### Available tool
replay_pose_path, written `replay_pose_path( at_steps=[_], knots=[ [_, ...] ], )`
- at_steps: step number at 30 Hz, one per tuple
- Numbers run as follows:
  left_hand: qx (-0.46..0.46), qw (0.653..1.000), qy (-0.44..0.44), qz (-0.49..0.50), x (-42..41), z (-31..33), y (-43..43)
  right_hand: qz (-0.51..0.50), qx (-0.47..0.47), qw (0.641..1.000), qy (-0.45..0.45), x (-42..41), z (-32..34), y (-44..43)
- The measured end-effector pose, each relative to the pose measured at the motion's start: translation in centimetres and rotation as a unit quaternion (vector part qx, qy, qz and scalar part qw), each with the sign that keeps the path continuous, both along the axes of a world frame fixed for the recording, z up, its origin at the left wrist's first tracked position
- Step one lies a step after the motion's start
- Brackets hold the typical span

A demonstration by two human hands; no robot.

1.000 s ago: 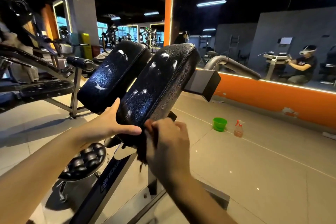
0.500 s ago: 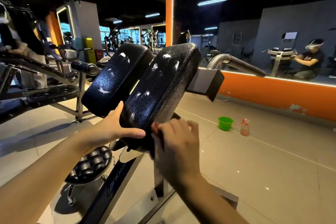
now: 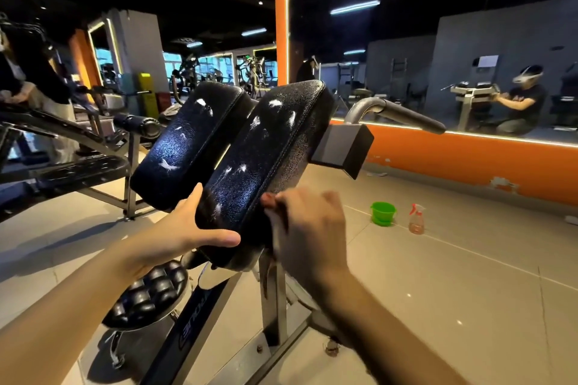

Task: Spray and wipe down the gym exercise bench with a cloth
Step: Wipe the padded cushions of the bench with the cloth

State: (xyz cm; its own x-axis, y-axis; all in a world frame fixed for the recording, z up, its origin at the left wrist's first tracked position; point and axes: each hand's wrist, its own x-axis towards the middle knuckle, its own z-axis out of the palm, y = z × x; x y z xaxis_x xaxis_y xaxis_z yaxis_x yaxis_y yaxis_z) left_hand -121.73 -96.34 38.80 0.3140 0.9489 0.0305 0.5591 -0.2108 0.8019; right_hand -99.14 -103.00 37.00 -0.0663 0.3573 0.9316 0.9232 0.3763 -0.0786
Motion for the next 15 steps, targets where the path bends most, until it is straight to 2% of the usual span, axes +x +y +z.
replay_pose_path(
  at_steps=[4, 7, 11, 13, 15],
  knots=[
    [-0.004, 1.0, -0.001, -0.002, 0.1, 0.2, -0.4, -0.102, 0.031, 0.992, 0.066, 5.2, 8.1, 5.2],
    [-0.006, 1.0, 0.002, -0.006, 0.3, 0.4, -0.5, -0.13, 0.036, 0.986, 0.099, 6.0, 10.3, 6.7],
    [-0.001, 1.0, 0.002, -0.007, 0.4, 0.5, -0.6, -0.098, 0.044, 0.983, 0.148, 2.7, 6.2, 4.3],
    [0.001, 1.0, 0.004, -0.003, 0.3, 0.4, -0.5, -0.037, 0.036, 0.991, 0.122, -0.2, 2.0, 1.7],
    [0.007, 1.0, 0.013, 0.002, 0.2, 0.3, -0.5, 0.023, -0.011, 0.997, 0.076, -2.5, -2.1, -1.2]
  ],
)
